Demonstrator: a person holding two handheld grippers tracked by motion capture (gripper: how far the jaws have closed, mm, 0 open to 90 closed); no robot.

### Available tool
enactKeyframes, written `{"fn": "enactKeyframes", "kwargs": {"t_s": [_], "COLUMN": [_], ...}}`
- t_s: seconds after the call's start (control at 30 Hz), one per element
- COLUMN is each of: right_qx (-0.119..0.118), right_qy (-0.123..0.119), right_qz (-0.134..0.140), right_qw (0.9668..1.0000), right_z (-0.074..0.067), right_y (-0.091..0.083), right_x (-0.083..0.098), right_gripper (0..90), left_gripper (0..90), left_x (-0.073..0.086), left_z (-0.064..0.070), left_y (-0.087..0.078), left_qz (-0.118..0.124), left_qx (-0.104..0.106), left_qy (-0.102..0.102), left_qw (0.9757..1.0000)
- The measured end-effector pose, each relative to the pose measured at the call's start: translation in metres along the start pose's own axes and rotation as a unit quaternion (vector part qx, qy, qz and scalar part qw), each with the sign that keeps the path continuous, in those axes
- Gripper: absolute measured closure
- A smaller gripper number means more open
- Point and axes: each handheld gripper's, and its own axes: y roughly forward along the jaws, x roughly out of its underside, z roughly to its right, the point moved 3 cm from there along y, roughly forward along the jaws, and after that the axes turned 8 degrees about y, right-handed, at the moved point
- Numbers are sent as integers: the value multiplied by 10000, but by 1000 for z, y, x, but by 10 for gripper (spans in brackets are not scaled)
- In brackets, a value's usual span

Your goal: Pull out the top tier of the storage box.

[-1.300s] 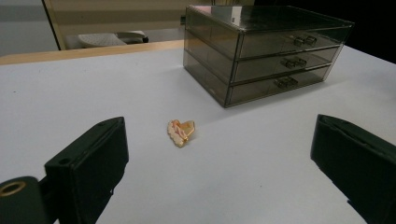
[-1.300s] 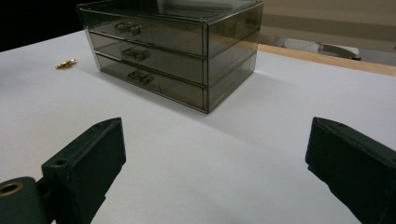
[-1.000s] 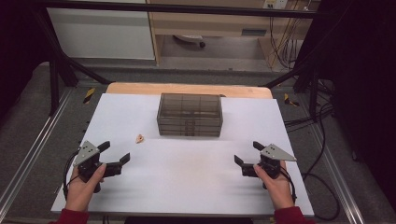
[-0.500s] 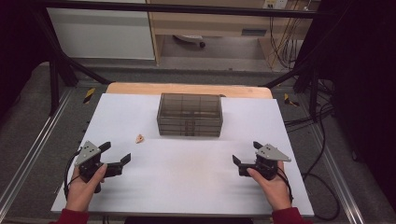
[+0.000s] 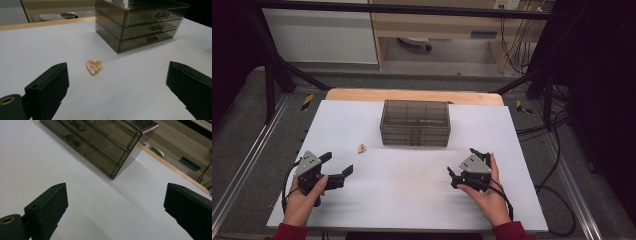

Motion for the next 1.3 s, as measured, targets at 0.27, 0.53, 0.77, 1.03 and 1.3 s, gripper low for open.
{"fn": "enactKeyframes", "kwargs": {"t_s": [0.27, 0.53, 0.77, 1.03, 1.3], "right_qx": [-66, -131, -9, 22, 246], "right_qy": [-306, -528, -1059, -1277, -1604], "right_qz": [-37, -37, -52, -57, -48], "right_qw": [9995, 9985, 9944, 9918, 9867], "right_z": [-13, -22, -37, -45, -51], "right_y": [7, 19, 31, 41, 49], "right_x": [-12, -26, -41, -48, -47], "right_gripper": [56, 70, 107, 111, 192], "left_gripper": [48, 48, 50, 52, 53], "left_x": [1, 2, 1, 1, 1], "left_z": [0, 0, 0, -1, 0], "left_y": [1, 0, 1, -3, 0], "left_qz": [-42, -90, -76, -38, -80], "left_qx": [-8, -6, -33, -107, -39], "left_qy": [34, 36, 92, 76, 105], "left_qw": [10000, 10000, 9999, 9999, 9999]}}
